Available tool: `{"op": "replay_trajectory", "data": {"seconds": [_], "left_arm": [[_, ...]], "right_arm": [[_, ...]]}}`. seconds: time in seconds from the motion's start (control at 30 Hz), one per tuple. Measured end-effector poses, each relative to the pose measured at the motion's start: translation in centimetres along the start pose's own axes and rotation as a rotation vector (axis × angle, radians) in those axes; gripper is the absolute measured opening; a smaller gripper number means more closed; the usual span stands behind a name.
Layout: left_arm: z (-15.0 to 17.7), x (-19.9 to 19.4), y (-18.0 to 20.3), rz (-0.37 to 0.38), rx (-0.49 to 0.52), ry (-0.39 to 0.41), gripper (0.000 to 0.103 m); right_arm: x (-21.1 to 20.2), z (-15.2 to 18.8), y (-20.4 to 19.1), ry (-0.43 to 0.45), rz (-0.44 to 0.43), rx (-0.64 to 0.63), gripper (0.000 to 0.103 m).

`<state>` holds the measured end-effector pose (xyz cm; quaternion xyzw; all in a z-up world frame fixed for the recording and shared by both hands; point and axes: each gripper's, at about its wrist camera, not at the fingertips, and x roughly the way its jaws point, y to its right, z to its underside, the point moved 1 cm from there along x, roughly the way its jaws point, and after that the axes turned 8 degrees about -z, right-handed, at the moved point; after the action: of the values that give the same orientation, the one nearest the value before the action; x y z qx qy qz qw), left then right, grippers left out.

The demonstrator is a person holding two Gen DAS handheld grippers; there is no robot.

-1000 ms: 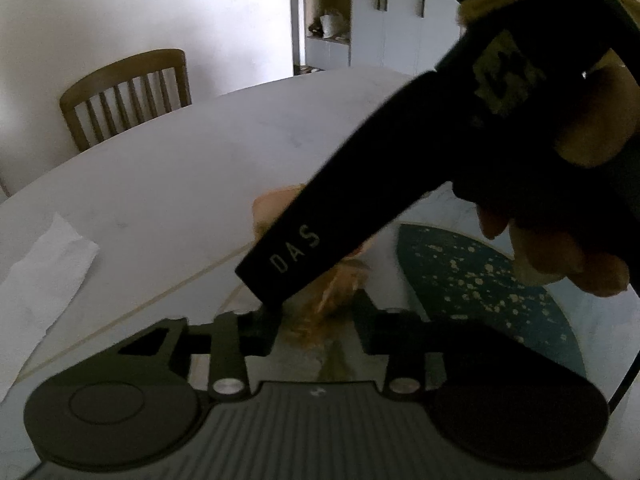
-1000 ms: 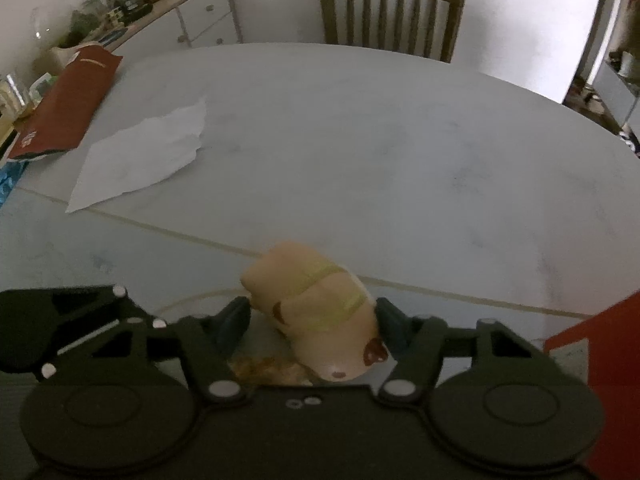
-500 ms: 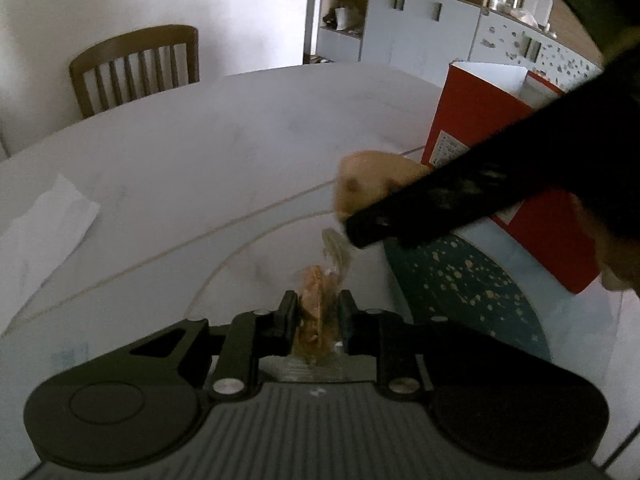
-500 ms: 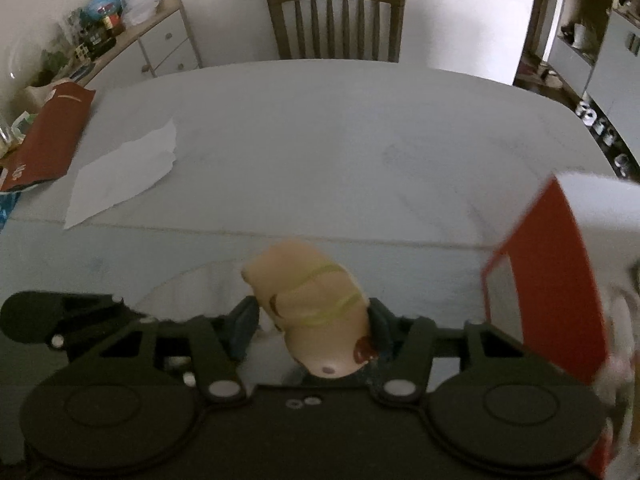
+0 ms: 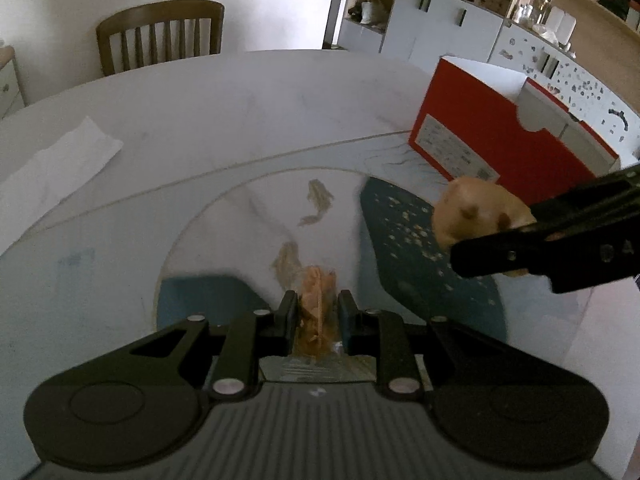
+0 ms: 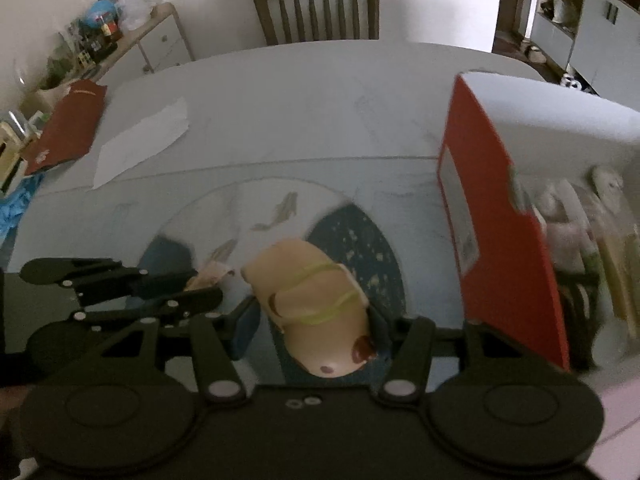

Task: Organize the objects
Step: 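Carry the pig plush and snack packet with both tools into the red box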

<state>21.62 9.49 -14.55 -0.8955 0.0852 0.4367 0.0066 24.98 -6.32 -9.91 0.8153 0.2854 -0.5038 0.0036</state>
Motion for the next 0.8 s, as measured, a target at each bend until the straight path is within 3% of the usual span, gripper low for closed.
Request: {"op": "replay_trajectory", "data": {"seconds": [0.37,0.8], "left_arm": [[1.3,-3.4,2.5,0.018,-0.064,-0.002,0.02],[-1.9,-8.0,8.7,0.062,-0.047,0.114,0.02]], "right_arm": [[-4.9,3.0,0.6,0.046,-0.02,-0.009,0.05],[-10.2,3.5,4.7,0.107,-0.026,0.017,0.05]]}}
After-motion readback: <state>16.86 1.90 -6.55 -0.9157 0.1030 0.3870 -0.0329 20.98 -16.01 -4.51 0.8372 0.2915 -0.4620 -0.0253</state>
